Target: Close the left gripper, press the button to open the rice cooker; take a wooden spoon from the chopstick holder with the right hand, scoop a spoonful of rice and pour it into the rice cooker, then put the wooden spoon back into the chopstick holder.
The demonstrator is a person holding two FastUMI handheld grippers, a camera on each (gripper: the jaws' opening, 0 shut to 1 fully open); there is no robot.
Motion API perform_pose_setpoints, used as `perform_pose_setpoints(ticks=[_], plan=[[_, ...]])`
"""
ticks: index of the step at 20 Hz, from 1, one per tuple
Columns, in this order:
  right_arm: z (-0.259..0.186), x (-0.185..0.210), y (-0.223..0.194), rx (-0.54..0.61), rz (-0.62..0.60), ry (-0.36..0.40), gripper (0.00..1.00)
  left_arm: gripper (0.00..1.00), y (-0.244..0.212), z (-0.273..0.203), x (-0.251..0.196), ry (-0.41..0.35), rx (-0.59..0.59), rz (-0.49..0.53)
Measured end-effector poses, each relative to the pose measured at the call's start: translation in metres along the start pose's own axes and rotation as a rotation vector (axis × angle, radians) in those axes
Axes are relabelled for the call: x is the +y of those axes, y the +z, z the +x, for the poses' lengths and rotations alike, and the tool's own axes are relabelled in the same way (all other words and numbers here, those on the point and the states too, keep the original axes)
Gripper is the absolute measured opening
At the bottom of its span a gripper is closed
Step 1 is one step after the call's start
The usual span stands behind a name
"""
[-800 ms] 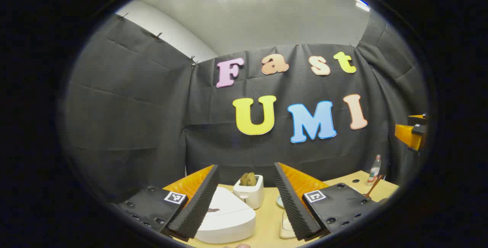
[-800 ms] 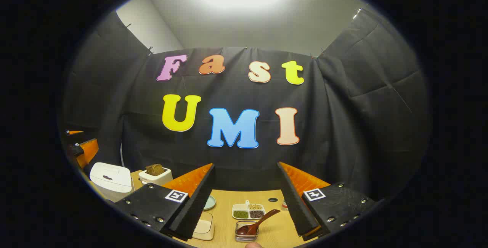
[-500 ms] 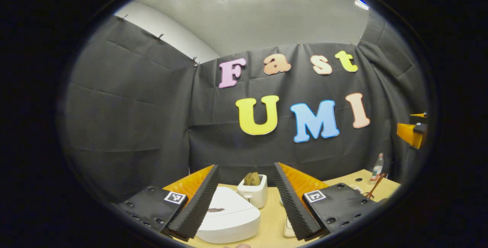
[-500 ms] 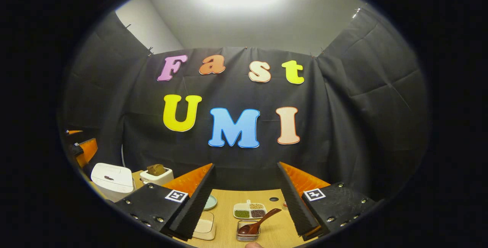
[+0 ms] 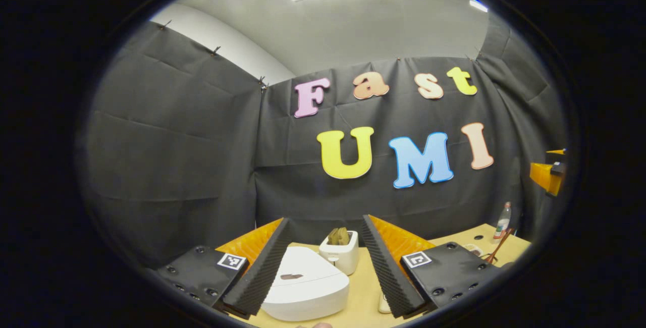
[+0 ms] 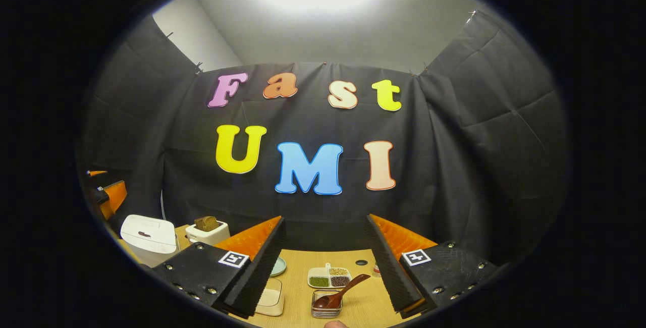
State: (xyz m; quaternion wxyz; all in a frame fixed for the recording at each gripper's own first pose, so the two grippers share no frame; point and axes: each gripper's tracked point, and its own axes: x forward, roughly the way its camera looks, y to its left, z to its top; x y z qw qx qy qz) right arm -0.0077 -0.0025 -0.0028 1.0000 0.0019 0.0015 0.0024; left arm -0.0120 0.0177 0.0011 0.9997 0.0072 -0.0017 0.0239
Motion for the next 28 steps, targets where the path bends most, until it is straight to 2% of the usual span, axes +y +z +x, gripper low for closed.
perform_pose_setpoints(ticks=[10,11,20,28], plan=[[0.006,0.007,0.0,-0.005,0.018,0.032,0.95,0.98,0.006,0.001,0.003,0.016,-0.011,0.014],[0.007,0.007,0.002,-0.009,0.019,0.034,0.95,0.95,0.006,0.001,0.002,0.016,-0.009,0.014],[0.01,0.014,0.003,-0.017,0.02,0.052,0.95,0.99,0.01,0.003,0.005,0.025,-0.023,0.019],[0.01,0.016,0.005,-0.023,0.02,0.059,0.95,0.97,0.015,0.004,0.004,0.022,-0.033,0.022]])
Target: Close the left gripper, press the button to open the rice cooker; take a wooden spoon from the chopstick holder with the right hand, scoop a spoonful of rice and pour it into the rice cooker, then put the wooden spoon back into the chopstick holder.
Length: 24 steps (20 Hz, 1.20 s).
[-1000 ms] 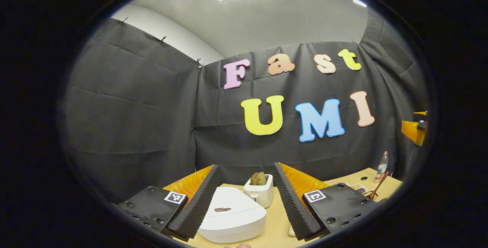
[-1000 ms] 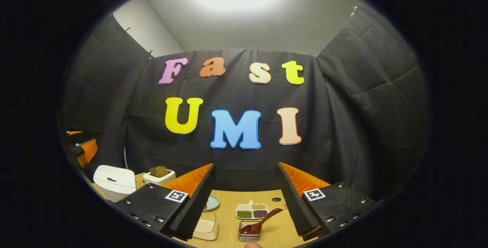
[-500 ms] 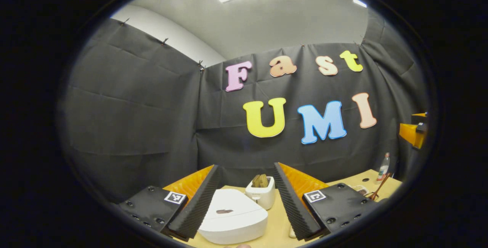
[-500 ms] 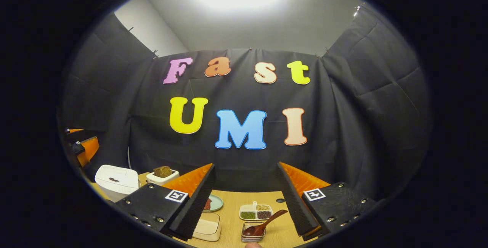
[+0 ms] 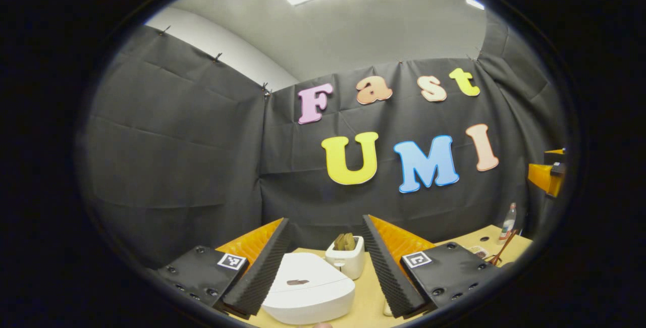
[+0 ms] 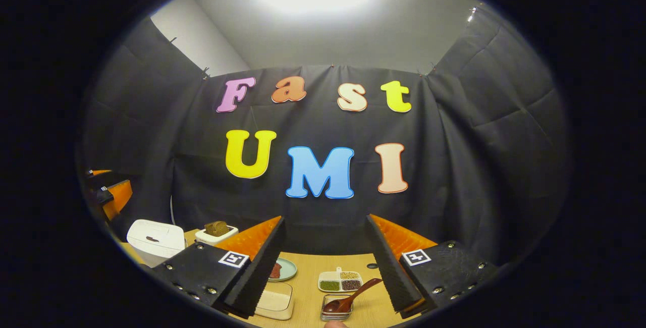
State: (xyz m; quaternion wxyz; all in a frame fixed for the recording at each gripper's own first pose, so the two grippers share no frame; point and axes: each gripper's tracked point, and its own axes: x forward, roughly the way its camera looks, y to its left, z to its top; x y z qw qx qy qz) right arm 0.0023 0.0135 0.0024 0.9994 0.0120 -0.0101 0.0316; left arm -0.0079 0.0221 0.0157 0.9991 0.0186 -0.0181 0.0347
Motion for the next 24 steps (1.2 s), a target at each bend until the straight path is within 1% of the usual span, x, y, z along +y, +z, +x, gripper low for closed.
perform_pose_setpoints(ticks=[1,5,7,8,11,12,20,23,24], plan=[[0.0005,0.0012,0.0005,0.0,0.001,0.002,0.94,0.99,0.0003,-0.0005,-0.0003,0.001,-0.002,0.002],[0.0007,0.0027,-0.0013,0.003,0.004,0.006,0.95,0.95,0.0014,-0.0024,0.0014,0.002,-0.004,0.004],[0.0003,0.0027,-0.0017,0.003,0.007,0.006,0.95,0.96,0.0015,-0.0019,0.0026,0.006,-0.003,0.003],[0.0006,0.0026,-0.0017,0.002,0.009,0.007,0.95,0.95,0.0004,-0.0015,0.0027,0.007,-0.003,0.002],[0.0,0.0013,-0.0013,0.002,0.011,0.004,0.94,0.95,0.0016,-0.0022,0.0033,0.01,-0.005,0.002],[0.0,0.0013,-0.0013,0.002,0.012,0.004,0.95,0.96,0.0007,-0.0026,0.0028,0.01,-0.006,0.003],[-0.0015,0.0005,-0.0031,0.005,0.019,0.002,0.95,0.95,-0.0007,-0.0043,0.0045,0.014,-0.005,0.001],[-0.0018,0.0,-0.0035,0.007,0.019,0.0,0.94,0.98,-0.0028,-0.0016,0.0049,0.006,-0.005,-0.003],[-0.0021,0.0,-0.0048,0.009,0.019,-0.001,0.94,0.84,-0.0031,-0.0014,0.0042,-0.001,-0.004,-0.008]])
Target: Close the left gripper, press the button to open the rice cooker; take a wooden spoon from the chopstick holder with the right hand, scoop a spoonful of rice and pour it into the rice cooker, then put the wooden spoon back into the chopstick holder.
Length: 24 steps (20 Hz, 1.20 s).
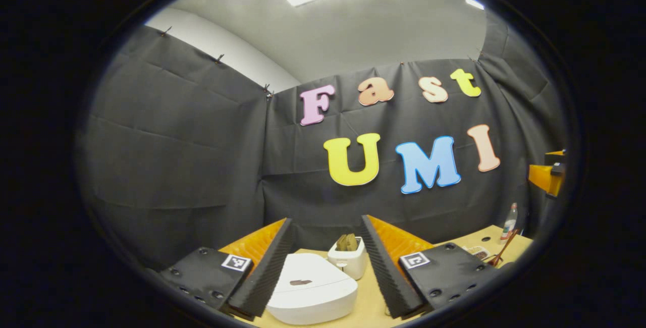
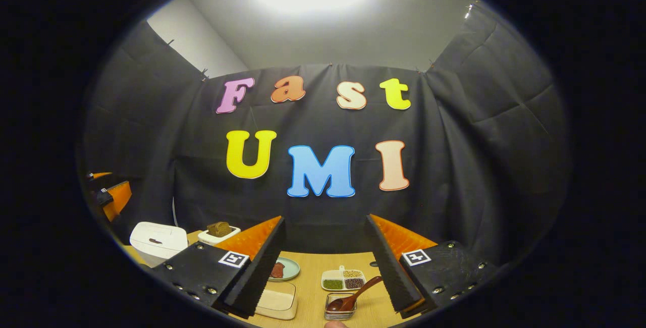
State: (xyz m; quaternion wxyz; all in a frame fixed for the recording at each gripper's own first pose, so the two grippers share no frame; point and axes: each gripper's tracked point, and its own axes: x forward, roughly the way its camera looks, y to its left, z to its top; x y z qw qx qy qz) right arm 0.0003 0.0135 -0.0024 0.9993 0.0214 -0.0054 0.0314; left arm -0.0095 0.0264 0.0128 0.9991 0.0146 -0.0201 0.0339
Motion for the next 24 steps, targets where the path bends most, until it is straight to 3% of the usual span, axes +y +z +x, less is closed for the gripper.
perform_pose_setpoints(ticks=[5,9,16,24], plan=[[-0.001,-0.002,-0.001,0.006,-0.012,-0.016,0.95,0.17,-0.018,0.012,0.018,0.047,0.018,0.006],[-0.002,-0.004,0.001,0.004,-0.036,-0.044,0.95,0.09,-0.053,0.032,0.027,0.055,0.087,-0.028],[-0.008,0.001,0.0,0.025,-0.071,-0.105,0.95,0.09,-0.132,0.067,0.061,0.074,0.243,-0.044],[-0.019,0.01,-0.008,0.067,-0.058,-0.187,0.95,0.09,-0.222,0.087,0.065,0.001,0.437,-0.056]])
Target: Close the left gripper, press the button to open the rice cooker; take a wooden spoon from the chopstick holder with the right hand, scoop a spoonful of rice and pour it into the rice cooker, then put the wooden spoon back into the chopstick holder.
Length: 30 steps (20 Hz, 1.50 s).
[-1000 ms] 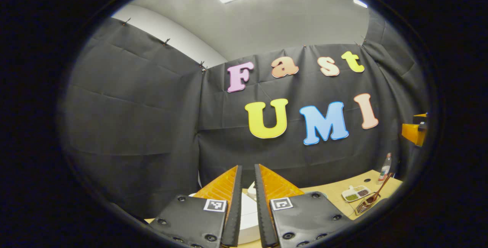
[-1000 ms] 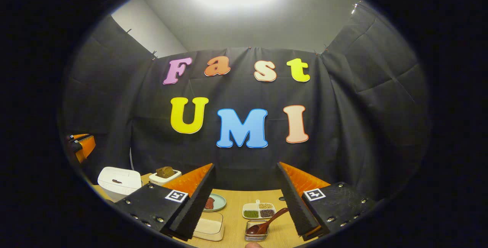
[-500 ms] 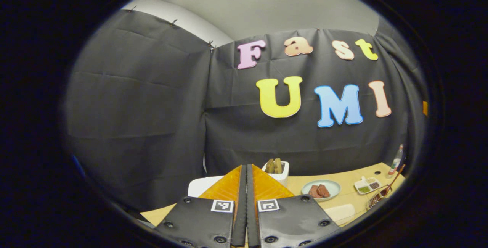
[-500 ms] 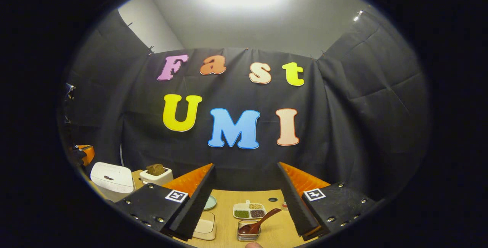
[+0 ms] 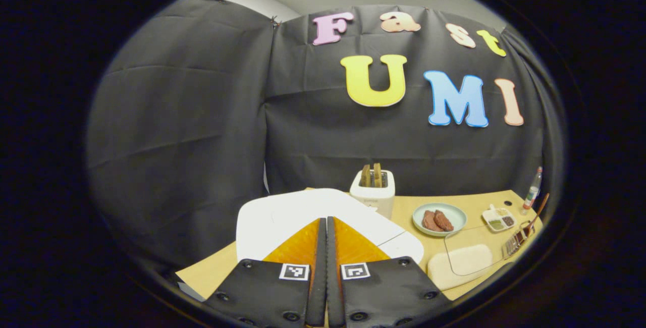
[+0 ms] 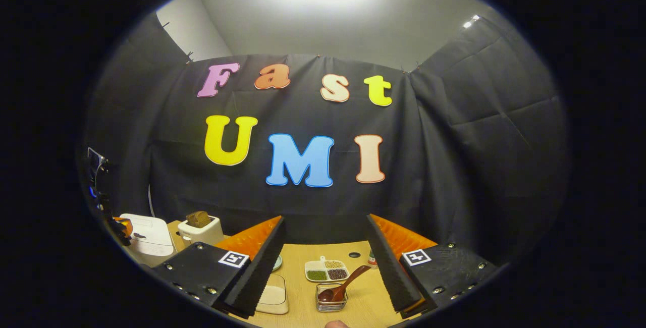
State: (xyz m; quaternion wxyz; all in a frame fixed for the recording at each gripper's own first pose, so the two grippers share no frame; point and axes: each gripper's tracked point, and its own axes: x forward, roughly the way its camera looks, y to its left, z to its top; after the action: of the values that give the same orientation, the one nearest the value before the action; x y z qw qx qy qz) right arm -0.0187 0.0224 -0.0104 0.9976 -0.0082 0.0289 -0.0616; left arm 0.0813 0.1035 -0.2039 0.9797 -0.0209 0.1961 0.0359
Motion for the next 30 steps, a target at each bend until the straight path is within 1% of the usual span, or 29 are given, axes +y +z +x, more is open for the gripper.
perform_pose_setpoints(ticks=[3,4,5,7,9,12,15,18,20,21,23,26,28,29,30], plan=[[-0.006,0.001,0.001,0.001,-0.012,-0.032,0.95,0.09,-0.017,0.007,0.002,-0.016,0.041,-0.004],[-0.007,0.002,0.002,0.0,-0.014,-0.04,0.95,0.12,-0.02,0.008,0.006,-0.015,0.045,0.002],[-0.01,0.002,0.004,-0.002,-0.017,-0.049,0.95,0.09,-0.022,0.012,0.008,-0.017,0.048,0.009],[-0.012,0.005,0.007,-0.008,-0.021,-0.063,0.95,0.09,-0.028,0.015,0.008,-0.032,0.063,0.009],[-0.015,0.008,0.007,-0.009,-0.026,-0.072,0.95,0.09,-0.027,0.015,0.007,-0.046,0.051,0.018],[-0.017,0.015,0.009,-0.013,-0.038,-0.071,0.95,0.09,-0.03,0.013,0.008,-0.062,0.037,-0.017],[-0.016,0.018,0.012,-0.023,-0.044,-0.055,0.95,0.09,-0.03,0.016,0.006,-0.084,0.051,0.002],[-0.003,0.016,0.015,-0.036,-0.028,-0.031,0.95,0.08,-0.022,0.012,0.009,-0.066,0.059,0.012],[0.003,0.012,0.015,-0.035,-0.01,-0.009,0.95,0.09,-0.006,0.006,0.012,-0.038,0.028,0.004],[0.007,0.008,0.018,-0.045,-0.009,-0.006,0.95,0.09,0.01,0.003,0.013,-0.025,-0.013,0.005],[0.014,-0.001,0.014,-0.04,-0.008,0.006,0.94,0.08,0.04,-0.007,0.018,0.011,-0.095,0.04],[0.022,-0.019,0.005,-0.02,0.01,0.008,0.95,0.08,0.079,-0.016,0.023,0.054,-0.168,0.047],[0.03,-0.029,0.001,-0.013,0.028,0.005,0.95,0.08,0.103,-0.023,0.023,0.068,-0.221,0.035],[0.033,-0.034,-0.001,-0.006,0.03,0.005,0.94,0.11,0.115,-0.028,0.022,0.073,-0.242,0.032],[0.037,-0.039,-0.005,-0.001,0.03,0.003,0.95,0.09,0.124,-0.033,0.015,0.06,-0.262,0.022]])
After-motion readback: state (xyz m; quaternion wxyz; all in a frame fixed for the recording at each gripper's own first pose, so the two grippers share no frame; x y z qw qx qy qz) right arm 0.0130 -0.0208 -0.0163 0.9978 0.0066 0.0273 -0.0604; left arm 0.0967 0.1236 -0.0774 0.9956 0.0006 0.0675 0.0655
